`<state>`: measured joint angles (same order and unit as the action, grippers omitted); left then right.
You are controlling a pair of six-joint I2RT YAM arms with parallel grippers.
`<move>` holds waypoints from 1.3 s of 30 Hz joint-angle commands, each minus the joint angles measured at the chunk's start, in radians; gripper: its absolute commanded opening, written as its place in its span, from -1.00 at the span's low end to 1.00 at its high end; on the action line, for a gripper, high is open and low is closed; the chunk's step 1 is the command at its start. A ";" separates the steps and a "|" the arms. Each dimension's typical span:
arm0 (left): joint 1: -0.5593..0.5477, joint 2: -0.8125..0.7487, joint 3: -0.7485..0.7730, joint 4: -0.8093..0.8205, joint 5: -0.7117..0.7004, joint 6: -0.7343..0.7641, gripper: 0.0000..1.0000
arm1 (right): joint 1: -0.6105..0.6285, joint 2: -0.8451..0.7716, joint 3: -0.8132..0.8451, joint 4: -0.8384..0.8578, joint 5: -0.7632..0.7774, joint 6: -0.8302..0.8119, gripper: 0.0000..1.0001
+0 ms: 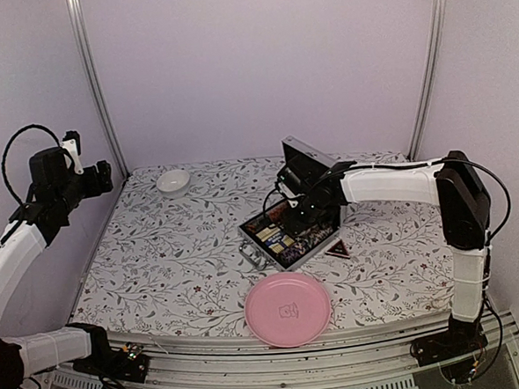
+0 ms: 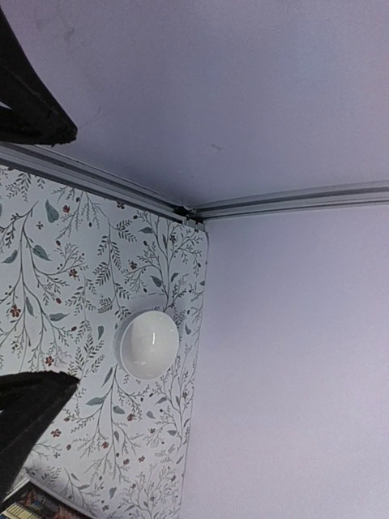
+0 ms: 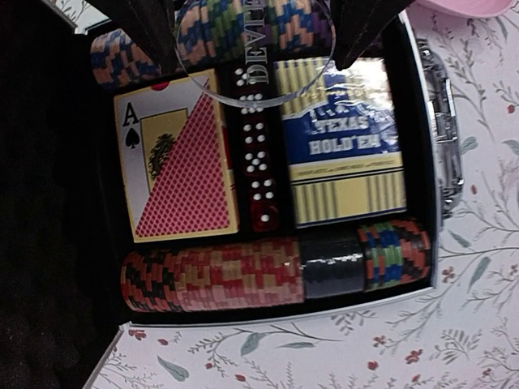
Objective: Pack up texas hold em set
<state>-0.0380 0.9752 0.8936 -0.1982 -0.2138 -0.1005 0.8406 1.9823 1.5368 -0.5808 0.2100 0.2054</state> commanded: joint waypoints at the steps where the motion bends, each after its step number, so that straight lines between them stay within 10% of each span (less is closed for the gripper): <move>1: 0.009 -0.014 -0.002 0.017 0.011 0.004 0.94 | -0.069 0.069 0.086 -0.015 -0.001 -0.094 -0.01; 39: 0.009 0.000 -0.002 0.016 0.011 0.004 0.94 | -0.167 0.224 0.187 -0.008 -0.129 -0.162 0.01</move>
<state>-0.0380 0.9749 0.8936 -0.1982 -0.2104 -0.1005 0.6819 2.1765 1.6897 -0.5919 0.0902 0.0448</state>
